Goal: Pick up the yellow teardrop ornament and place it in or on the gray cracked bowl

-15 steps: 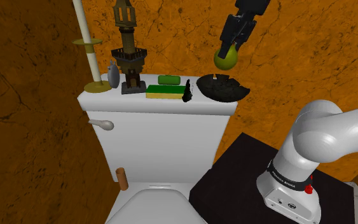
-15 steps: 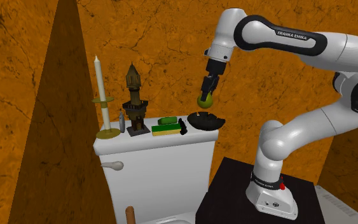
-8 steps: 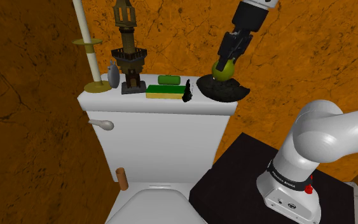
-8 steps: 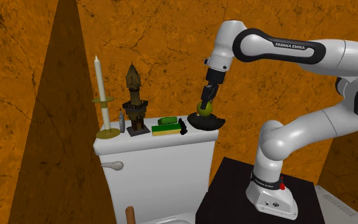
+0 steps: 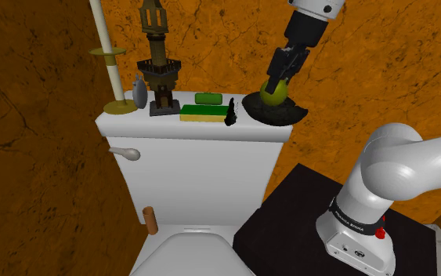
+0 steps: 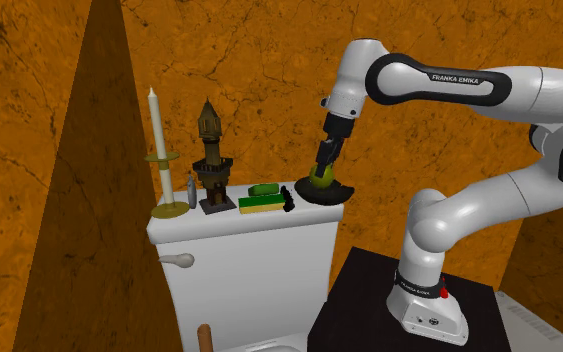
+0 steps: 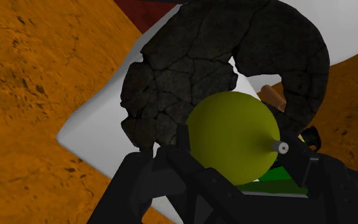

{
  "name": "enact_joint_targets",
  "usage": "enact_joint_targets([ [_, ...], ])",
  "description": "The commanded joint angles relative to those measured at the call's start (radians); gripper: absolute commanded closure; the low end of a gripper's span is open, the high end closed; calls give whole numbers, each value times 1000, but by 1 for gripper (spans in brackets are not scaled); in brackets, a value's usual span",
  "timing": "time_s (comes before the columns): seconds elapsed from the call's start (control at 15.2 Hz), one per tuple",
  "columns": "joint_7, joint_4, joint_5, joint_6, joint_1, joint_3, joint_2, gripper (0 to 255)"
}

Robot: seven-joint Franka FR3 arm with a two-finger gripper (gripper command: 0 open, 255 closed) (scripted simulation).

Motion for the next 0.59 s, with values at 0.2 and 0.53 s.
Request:
enact_joint_targets([
  [0.2,0,0,0,0,0,0,0,0],
  [0.53,2,72,-9,-63,-3,-10,8,0],
])
